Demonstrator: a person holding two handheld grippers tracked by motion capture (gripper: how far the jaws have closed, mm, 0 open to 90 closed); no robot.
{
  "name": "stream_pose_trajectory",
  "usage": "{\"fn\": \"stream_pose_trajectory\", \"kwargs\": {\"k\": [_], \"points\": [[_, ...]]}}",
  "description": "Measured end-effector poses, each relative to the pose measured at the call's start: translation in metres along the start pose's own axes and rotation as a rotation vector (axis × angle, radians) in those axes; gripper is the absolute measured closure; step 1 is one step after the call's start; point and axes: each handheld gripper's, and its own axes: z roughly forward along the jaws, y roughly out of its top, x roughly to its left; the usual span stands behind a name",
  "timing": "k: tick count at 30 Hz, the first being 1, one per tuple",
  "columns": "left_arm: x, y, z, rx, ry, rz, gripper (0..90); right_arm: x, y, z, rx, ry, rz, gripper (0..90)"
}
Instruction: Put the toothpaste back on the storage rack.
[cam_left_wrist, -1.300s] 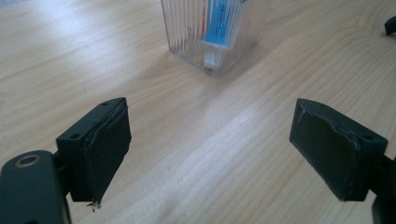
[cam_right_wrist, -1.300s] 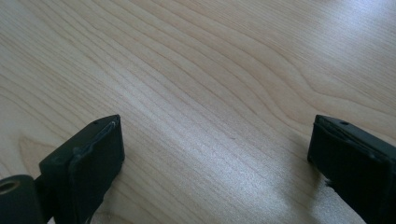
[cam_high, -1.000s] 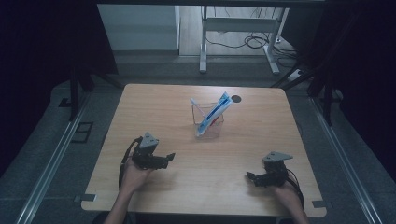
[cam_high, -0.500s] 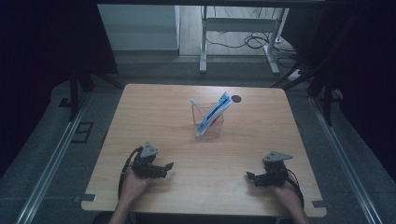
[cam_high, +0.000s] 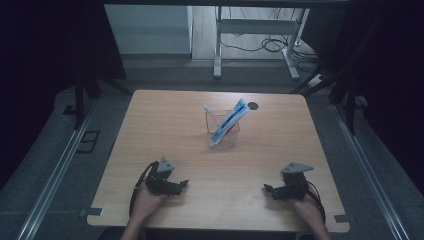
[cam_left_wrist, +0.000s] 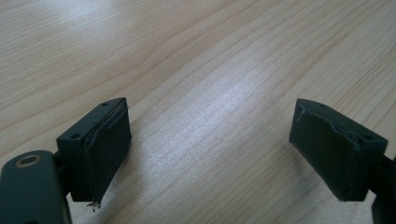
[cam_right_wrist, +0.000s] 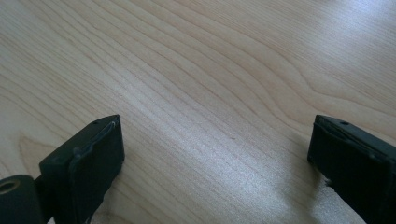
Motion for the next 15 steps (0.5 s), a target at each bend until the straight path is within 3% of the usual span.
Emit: {"fn": "stream_pose_trajectory", "kwargs": {"k": [5, 15], "points": [[-0.0020, 0.0005, 0.0011, 0.009, 0.016, 0.019, 12.9, 0.0000, 0.0000, 0.0000, 0.000, 0.000, 0.000, 3.3], [-0.0015, 0.0006, 0.0008, 0.014, 0.029, 0.012, 13.0, 0.0001, -0.0001, -0.0001, 0.001, 0.000, 0.001, 3.3]]}}
